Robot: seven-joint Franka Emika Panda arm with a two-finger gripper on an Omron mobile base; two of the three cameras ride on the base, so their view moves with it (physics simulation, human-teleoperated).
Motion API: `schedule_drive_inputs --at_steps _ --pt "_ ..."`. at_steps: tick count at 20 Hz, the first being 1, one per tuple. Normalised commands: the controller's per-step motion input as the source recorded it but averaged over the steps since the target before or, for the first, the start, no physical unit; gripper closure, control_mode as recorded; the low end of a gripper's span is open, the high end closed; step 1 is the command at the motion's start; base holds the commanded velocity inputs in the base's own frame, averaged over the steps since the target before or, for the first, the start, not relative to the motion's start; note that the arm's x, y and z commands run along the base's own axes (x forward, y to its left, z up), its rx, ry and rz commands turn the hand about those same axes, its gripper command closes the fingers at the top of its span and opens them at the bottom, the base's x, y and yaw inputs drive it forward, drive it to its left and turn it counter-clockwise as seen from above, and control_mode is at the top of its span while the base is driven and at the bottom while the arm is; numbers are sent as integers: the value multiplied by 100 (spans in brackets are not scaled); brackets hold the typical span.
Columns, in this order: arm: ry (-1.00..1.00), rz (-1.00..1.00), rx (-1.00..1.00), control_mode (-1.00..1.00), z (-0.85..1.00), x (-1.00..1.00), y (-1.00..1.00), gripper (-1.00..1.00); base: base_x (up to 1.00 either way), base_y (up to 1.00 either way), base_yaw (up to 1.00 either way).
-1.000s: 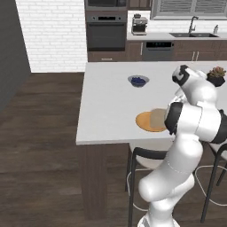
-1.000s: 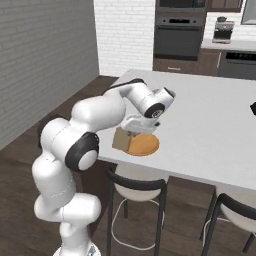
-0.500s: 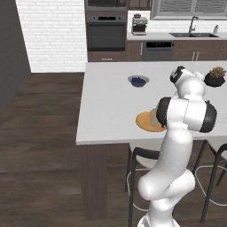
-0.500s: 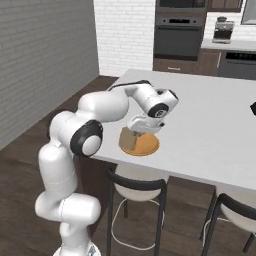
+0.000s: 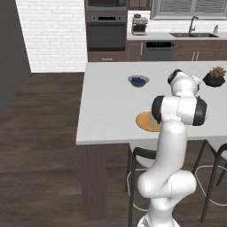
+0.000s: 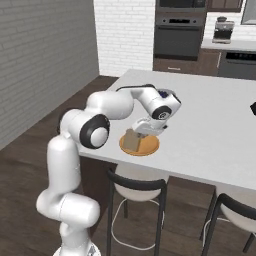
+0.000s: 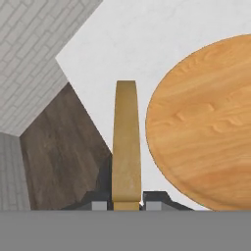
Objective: Start the toaster. Once the lever pops up, take the bread to the plate on the dining counter.
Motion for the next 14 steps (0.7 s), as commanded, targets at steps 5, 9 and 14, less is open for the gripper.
schedule_drive_inputs --at_steps 5,9,14 --pt "0 0 0 -100 -21 35 0 100 0 0 0" --pt "0 0 0 -100 -19 40 0 100 0 0 0" --pt "0 0 0 -100 -19 29 0 100 0 0 0"
